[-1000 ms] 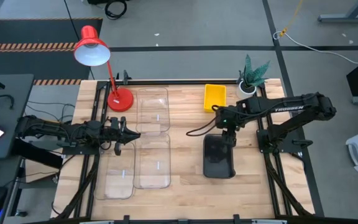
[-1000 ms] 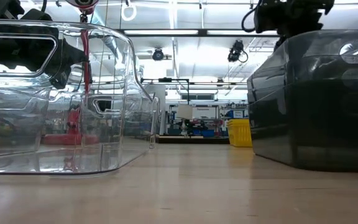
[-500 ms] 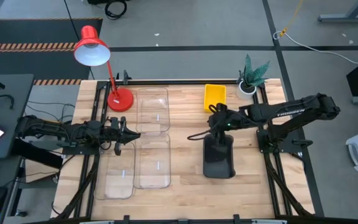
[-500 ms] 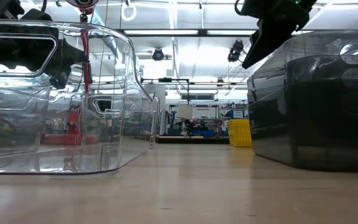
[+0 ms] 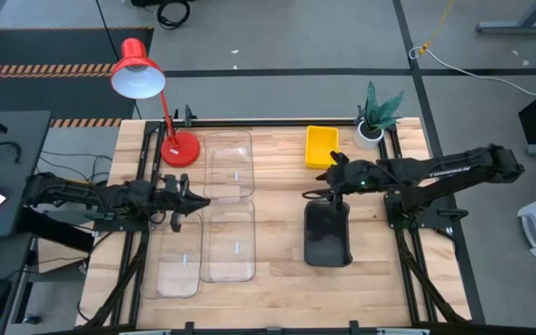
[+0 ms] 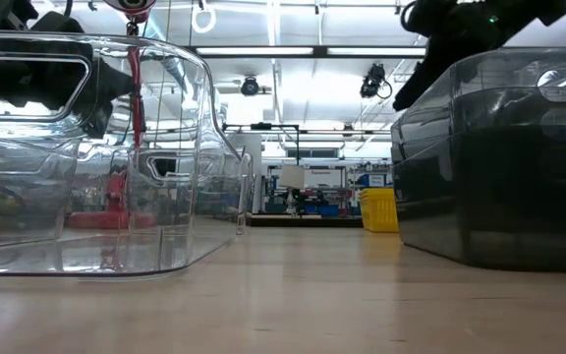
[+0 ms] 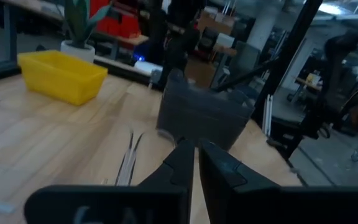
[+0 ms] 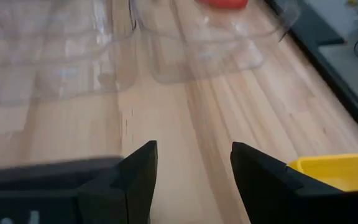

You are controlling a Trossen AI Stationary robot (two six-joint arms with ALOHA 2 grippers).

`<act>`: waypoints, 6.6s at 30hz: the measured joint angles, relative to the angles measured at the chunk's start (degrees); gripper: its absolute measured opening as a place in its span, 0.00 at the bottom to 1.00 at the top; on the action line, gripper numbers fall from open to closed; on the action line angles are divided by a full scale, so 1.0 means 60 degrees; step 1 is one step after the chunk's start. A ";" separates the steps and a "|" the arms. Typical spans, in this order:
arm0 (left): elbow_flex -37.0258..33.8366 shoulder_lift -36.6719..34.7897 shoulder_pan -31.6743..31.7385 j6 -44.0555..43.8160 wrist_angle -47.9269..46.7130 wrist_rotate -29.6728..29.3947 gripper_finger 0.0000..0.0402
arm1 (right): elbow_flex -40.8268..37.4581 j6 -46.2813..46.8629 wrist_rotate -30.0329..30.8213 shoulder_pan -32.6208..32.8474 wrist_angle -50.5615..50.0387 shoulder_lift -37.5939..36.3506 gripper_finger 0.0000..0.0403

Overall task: Stack baskets by color
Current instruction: Stack the right transparent bin on the top transparent bin

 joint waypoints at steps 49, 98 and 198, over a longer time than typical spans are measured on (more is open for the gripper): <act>0.1455 0.0523 -0.0007 -0.1270 -0.0914 0.0159 0.09 | -0.6589 -0.0170 -0.2737 -0.0471 0.8032 -0.4166 0.51; 0.6632 0.7272 -0.3134 -0.2770 -0.4276 0.0124 0.18 | -0.6593 0.0331 -0.1670 -0.0724 0.8304 -0.4163 0.45; 1.1584 1.3459 -0.5016 -0.3968 -0.9126 0.0427 0.03 | -0.6593 0.0331 -0.1667 -0.0724 0.8348 -0.4134 0.45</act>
